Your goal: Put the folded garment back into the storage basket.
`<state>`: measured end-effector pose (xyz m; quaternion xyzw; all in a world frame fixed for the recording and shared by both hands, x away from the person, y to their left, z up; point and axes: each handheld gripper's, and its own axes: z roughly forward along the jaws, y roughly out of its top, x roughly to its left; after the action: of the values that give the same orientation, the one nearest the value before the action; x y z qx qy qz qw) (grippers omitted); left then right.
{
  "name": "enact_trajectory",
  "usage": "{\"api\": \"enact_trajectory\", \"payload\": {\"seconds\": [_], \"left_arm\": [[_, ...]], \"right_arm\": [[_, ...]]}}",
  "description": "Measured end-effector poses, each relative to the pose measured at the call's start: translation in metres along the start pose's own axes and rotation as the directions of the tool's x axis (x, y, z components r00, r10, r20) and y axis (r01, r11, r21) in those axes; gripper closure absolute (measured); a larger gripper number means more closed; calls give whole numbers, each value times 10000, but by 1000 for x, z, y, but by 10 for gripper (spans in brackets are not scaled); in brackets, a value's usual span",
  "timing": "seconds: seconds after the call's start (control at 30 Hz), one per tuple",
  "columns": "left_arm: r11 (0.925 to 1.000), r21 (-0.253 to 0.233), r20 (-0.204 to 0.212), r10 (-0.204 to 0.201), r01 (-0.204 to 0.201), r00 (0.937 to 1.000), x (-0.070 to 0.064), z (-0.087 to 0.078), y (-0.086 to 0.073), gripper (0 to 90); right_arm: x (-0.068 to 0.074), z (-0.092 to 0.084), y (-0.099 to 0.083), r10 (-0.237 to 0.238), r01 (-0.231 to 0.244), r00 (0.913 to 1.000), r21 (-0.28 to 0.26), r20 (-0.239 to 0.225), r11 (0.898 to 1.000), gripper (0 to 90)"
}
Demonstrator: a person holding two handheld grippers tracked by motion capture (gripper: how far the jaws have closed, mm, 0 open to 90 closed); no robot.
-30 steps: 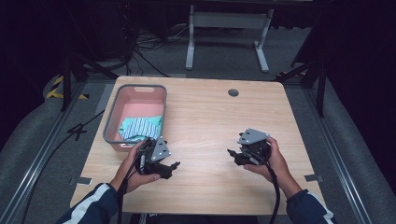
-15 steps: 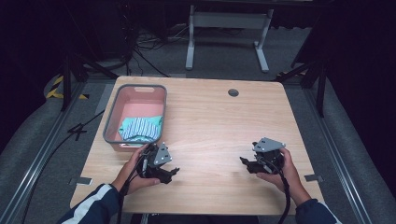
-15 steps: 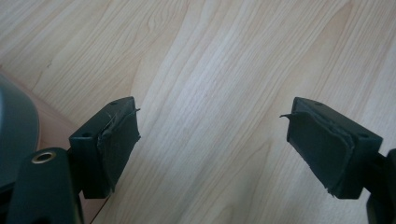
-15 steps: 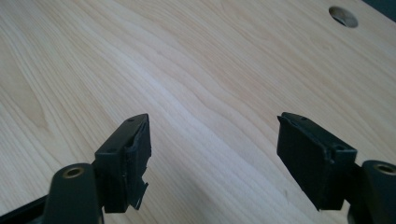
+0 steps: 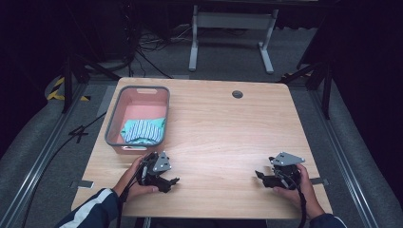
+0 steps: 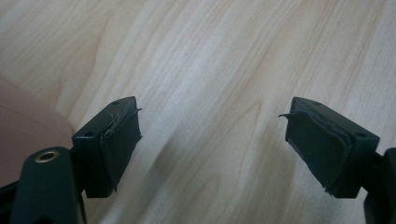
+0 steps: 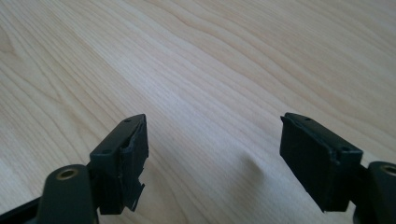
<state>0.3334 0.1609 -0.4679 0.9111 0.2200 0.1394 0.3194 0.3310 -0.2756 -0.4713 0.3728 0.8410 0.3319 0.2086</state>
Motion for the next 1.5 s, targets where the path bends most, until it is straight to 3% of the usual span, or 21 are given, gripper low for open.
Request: {"api": "enact_trajectory", "payload": {"seconds": [0.2, 0.27, 0.33, 0.37, 0.47, 1.5], "left_arm": [[9999, -18, 450, -121, 122, 9989, -2, 3, -6, 179], [9991, -100, 557, -410, 416, 9976, -2, 4, -8, 179], [9948, -312, 924, -935, 968, 9913, 0, 7, -13, 174], [9942, -503, 973, -903, 955, 9912, 0, 8, -15, 150], [9942, -499, 972, -900, 951, 9912, 0, 8, -15, 146], [9947, -494, 1007, -847, 900, 9913, 1, 8, -14, 144]], "right_arm": [[-5, -1, -12, 393, -393, 9992, 28, -9, 9992, 234], [-8, -2, -16, 568, -568, 9983, -12, -90, 9984, 217], [-13, -1, -23, 857, -867, 9957, -280, -353, 9958, 202], [-15, -1, -24, 1055, -1072, 9929, -299, -547, 9938, 201], [-16, -2, -25, 976, -994, 9934, -277, -608, 9947, 198], [-16, -2, -25, 991, -1008, 9934, -272, -583, 9945, 194]]}}
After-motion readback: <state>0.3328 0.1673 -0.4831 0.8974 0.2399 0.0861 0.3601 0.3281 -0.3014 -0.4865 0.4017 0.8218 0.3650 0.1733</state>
